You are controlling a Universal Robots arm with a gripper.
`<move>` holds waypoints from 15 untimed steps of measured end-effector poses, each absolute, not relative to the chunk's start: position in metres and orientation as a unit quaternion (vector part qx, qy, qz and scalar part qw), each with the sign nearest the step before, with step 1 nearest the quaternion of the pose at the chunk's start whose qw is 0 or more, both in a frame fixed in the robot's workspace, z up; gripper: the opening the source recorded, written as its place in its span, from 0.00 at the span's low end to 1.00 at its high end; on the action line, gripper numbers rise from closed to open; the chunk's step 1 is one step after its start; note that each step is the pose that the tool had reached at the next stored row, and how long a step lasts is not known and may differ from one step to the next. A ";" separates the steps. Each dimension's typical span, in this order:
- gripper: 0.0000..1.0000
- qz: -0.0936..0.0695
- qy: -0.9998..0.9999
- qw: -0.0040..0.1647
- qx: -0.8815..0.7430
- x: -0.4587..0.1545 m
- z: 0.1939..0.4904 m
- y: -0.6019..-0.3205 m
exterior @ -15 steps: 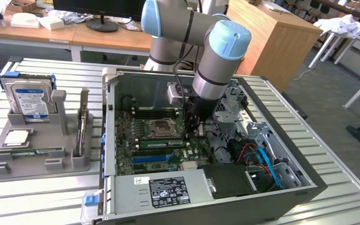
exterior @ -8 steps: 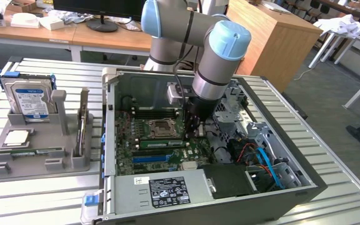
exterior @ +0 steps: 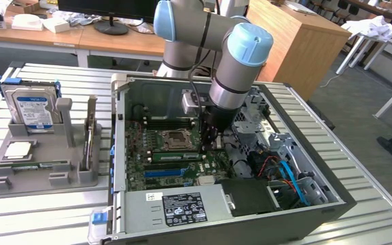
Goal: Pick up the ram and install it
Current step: 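Press down the ram until it locks into place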
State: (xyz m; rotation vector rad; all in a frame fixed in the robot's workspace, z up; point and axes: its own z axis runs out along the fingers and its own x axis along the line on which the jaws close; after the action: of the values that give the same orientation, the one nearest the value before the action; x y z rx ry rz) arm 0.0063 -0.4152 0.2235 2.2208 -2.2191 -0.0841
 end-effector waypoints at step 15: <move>0.10 -0.027 -0.707 0.000 0.707 0.006 0.225 -0.415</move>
State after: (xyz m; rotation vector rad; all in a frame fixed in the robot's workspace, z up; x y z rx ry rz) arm 0.0063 -0.4150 0.2249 2.2213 -2.2201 -0.0854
